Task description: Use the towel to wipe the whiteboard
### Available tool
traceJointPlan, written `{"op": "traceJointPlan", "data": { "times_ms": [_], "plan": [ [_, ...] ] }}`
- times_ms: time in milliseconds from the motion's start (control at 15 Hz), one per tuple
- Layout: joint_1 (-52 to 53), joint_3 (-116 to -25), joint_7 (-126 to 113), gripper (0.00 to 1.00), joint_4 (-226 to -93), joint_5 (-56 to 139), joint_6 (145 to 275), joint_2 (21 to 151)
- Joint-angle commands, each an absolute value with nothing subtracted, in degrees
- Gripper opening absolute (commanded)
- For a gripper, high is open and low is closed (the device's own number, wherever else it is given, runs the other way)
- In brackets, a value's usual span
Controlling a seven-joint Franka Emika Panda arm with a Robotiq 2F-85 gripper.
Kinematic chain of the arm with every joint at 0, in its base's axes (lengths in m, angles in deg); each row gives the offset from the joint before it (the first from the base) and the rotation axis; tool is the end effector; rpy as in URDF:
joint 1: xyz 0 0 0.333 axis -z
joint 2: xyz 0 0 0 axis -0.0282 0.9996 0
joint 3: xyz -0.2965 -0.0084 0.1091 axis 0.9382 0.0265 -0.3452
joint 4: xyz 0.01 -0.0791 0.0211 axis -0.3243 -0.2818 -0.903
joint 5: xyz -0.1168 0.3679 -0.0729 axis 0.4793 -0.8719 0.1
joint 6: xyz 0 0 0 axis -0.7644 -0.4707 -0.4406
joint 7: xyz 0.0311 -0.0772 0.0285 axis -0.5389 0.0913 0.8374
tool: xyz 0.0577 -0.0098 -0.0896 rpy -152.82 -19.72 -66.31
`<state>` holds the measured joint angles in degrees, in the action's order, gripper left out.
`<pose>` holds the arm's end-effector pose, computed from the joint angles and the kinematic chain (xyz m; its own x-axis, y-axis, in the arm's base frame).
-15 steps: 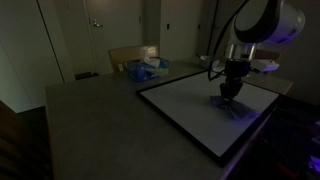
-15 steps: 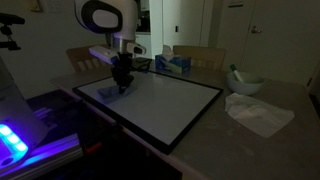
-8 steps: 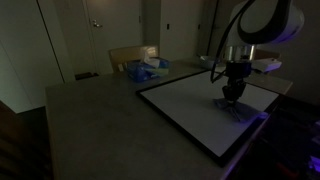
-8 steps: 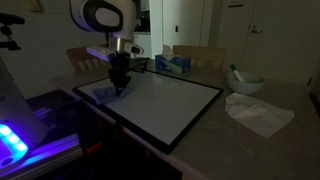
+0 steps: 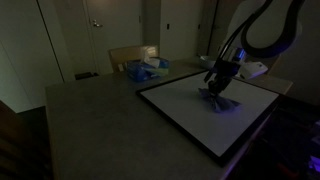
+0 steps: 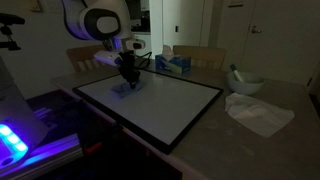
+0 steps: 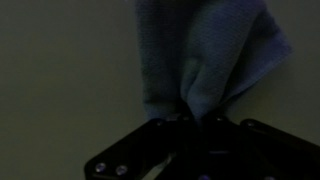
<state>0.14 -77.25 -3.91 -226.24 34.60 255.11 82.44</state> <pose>0.3859 0.0255 0.1608 0.9902 -0.0353 0.1353 -0.0320 -0.9991 -0.0271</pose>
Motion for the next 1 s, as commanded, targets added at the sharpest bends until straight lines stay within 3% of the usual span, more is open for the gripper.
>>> {"op": "traceJointPlan", "data": {
  "times_ms": [0, 933],
  "plan": [
    [1.3, -77.8, -2.9, 0.03, -224.9, 35.9, 262.6, 87.6],
    [9.2, -79.8, 3.8, 0.03, -210.2, 42.3, 254.6, 93.1]
  ]
}}
